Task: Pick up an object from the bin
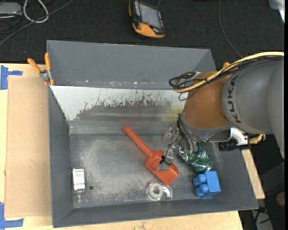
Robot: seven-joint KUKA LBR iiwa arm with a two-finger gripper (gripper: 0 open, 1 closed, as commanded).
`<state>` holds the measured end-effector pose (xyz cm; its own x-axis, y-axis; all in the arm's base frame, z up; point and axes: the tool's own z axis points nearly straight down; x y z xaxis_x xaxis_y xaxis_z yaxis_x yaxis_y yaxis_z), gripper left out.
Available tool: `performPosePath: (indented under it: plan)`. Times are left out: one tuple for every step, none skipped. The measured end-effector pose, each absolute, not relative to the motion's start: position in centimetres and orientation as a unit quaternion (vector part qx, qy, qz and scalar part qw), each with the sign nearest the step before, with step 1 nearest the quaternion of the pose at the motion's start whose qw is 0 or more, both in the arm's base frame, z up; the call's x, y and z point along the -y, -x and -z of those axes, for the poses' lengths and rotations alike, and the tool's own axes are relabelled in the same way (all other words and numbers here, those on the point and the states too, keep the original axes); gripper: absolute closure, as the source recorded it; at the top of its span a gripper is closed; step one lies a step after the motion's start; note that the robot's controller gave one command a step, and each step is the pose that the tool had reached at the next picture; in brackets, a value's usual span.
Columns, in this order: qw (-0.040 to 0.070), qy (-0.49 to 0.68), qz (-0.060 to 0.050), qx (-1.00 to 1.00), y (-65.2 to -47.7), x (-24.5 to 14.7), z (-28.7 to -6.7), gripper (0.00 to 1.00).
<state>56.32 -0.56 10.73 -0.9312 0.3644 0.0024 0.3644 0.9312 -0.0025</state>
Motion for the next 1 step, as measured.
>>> performPosePath:
  plan:
    - [0.004, 0.019, 0.003, 1.0, -55.93, -9.26, -6.91, 0.0]
